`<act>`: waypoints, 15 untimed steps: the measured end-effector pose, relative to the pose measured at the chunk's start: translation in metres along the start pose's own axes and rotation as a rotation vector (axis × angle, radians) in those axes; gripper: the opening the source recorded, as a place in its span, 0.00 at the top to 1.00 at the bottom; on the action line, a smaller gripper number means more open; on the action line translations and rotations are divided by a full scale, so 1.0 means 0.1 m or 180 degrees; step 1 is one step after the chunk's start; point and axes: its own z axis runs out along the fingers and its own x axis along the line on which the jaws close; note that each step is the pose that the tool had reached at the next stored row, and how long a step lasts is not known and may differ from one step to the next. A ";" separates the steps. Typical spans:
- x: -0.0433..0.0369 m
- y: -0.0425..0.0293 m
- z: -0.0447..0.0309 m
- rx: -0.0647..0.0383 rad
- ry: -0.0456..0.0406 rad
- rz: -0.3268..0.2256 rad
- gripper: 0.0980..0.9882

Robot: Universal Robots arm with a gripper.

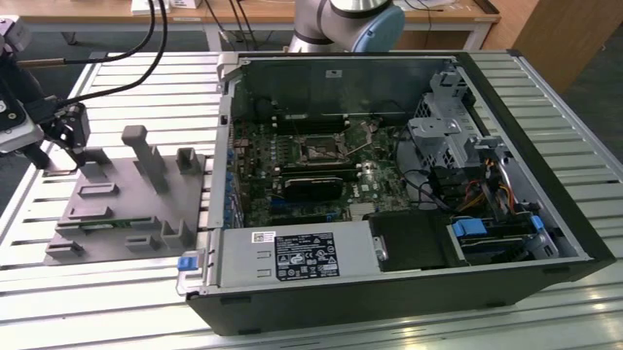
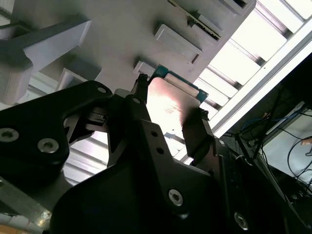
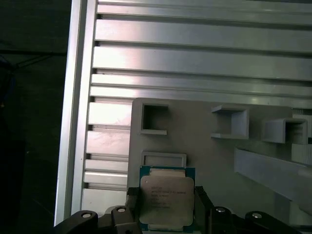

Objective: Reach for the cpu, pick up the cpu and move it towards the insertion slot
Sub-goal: 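Pick up the cpu and move it towards the insertion slot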

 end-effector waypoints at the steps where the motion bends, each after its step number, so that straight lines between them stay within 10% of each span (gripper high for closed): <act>1: 0.000 0.002 -0.011 0.0000 0.0000 0.0000 0.51; 15: 0.000 0.031 -0.119 0.0000 0.0000 0.0001 0.51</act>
